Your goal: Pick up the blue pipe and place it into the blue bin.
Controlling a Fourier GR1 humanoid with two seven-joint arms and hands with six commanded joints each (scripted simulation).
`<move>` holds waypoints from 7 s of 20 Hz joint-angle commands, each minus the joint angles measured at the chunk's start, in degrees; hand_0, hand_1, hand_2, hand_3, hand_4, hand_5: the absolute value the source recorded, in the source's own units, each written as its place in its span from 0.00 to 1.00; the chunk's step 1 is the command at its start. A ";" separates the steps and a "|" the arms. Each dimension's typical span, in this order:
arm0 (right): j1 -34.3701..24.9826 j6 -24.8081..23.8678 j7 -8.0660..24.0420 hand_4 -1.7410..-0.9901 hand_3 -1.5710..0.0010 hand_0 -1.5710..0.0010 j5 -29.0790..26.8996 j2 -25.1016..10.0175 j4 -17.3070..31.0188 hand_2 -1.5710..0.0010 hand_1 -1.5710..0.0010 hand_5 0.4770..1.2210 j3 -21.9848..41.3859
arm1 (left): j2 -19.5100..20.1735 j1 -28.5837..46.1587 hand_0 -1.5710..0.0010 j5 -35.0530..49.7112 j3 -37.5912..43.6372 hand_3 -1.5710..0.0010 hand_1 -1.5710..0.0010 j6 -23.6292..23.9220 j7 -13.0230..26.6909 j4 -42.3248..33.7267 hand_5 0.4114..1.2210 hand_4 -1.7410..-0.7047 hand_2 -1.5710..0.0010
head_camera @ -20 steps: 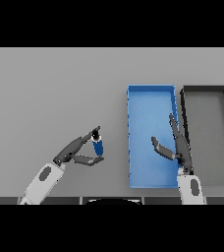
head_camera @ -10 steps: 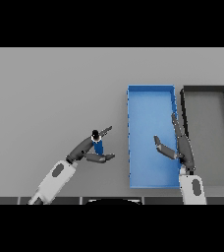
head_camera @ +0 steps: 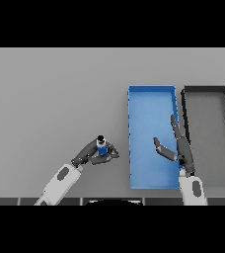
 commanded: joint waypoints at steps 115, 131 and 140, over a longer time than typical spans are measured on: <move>-62.42 -5.48 36.26 0.00 0.00 0.00 -38.53 -14.77 1.93 0.00 0.00 1.00 -1.79 | -12.85 -0.46 1.00 -16.80 14.72 1.00 1.00 -21.00 17.83 -15.91 0.00 0.82 1.00; -24.86 -13.63 40.78 0.00 0.00 0.00 -36.23 -21.27 -7.75 0.00 0.00 1.00 -1.59 | -12.27 1.22 1.00 -17.03 14.07 1.00 1.00 -20.76 16.69 -16.75 0.02 0.83 1.00; -21.11 -36.21 40.76 0.00 0.46 0.00 -44.04 -37.39 -3.68 0.00 0.01 1.00 19.70 | -11.81 1.98 1.00 -17.28 13.68 1.00 1.00 -20.66 16.36 -17.89 0.01 0.83 1.00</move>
